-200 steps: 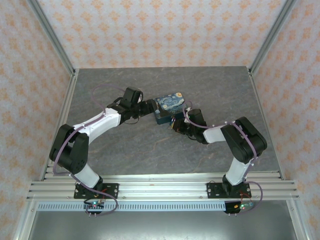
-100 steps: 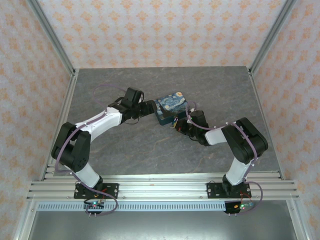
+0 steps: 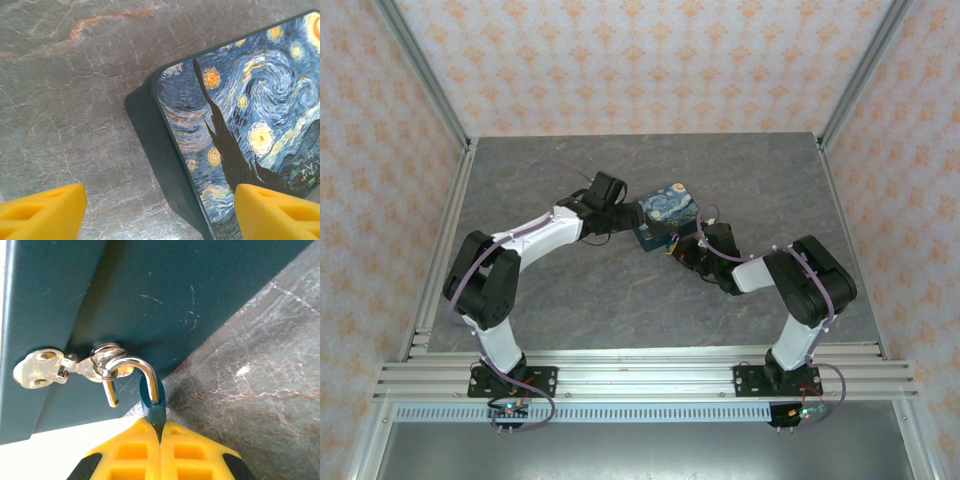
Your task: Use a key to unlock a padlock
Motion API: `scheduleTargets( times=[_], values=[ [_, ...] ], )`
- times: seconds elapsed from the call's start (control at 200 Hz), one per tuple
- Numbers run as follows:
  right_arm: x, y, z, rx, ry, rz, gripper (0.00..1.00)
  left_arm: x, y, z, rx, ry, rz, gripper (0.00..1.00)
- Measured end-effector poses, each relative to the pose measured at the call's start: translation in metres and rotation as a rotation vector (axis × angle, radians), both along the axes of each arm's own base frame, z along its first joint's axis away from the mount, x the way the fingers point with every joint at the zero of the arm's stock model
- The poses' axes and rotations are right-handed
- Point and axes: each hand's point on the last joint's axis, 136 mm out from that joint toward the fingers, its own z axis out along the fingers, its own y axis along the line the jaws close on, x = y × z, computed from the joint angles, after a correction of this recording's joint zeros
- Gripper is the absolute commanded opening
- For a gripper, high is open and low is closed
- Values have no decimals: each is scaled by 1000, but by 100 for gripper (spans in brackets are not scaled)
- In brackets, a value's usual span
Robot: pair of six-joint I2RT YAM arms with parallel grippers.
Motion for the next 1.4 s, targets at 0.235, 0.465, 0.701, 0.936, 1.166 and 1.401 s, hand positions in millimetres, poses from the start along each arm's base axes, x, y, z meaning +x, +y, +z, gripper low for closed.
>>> scheduleTargets(
  times=[0.235, 0.465, 0.701, 0.936, 1.166, 1.401],
  values=[
    [0, 0, 0, 10, 6, -7, 0, -1, -9, -17, 62, 16, -17, 78],
    [0, -1, 1, 18, 8, -16, 0, 1, -12, -17, 116, 2, -15, 78],
    [2, -4, 3, 48, 18, -45, 0, 1, -13, -18, 136, -6, -12, 77],
    [6, -9, 6, 78, 29, -78, 0, 3, -14, -19, 138, -8, -11, 77],
    [11, -14, 8, 90, 31, -105, 0, 6, -18, -19, 133, -16, -14, 76],
    [16, -16, 10, 126, 39, -141, 0, 6, -20, -19, 130, -20, -16, 76]
  ],
)
